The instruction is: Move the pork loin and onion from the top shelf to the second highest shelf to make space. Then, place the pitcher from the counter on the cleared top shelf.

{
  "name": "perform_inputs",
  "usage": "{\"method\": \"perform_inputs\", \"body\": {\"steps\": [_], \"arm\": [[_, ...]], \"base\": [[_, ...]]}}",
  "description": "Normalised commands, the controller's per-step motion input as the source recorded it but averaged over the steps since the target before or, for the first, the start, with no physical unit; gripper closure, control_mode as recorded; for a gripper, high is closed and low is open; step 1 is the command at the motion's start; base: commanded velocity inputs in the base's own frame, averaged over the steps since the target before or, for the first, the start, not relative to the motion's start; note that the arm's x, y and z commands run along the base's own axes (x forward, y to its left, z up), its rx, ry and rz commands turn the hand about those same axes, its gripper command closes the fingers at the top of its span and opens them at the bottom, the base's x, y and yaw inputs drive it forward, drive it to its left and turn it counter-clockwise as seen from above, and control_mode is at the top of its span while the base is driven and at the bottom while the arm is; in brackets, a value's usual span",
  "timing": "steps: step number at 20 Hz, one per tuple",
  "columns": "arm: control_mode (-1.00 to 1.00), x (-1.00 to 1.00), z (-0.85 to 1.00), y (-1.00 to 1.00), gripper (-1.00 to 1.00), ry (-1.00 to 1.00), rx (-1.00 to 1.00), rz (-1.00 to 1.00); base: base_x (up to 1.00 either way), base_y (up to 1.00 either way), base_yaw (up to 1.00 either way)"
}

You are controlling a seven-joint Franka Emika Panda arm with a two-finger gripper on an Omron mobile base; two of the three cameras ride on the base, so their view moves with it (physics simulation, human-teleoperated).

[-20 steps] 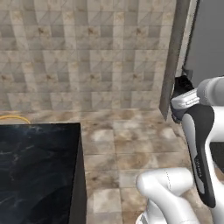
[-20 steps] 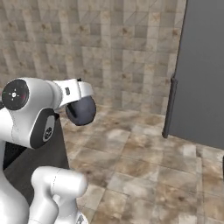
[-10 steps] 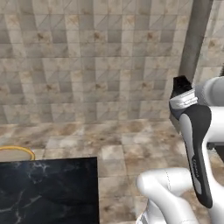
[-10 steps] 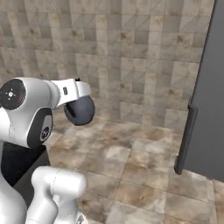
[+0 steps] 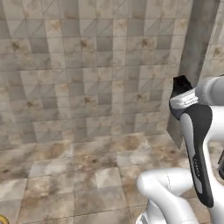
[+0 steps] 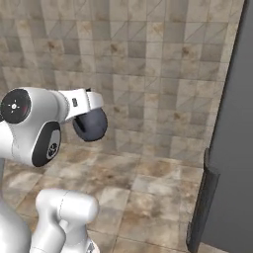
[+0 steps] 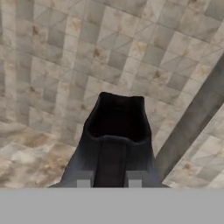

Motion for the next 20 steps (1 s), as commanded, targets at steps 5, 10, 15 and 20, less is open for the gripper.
{"method": "perform_inputs", "body": {"steps": [5, 10, 15, 20], "arm": [[1.00, 0.00, 0.00, 0.00, 1.00, 0.00, 0.00, 0.00], [1.00, 0.00, 0.00, 0.00, 1.00, 0.00, 0.00, 0.00], [1.00, 0.00, 0.00, 0.00, 1.00, 0.00, 0.00, 0.00], [1.00, 0.00, 0.00, 0.00, 1.00, 0.00, 0.00, 0.00]], "base": [[0.91, 0.04, -0.37], [0.74, 0.04, -0.48], [0.62, 0.06, -0.52], [0.58, 0.08, -0.53]]}}
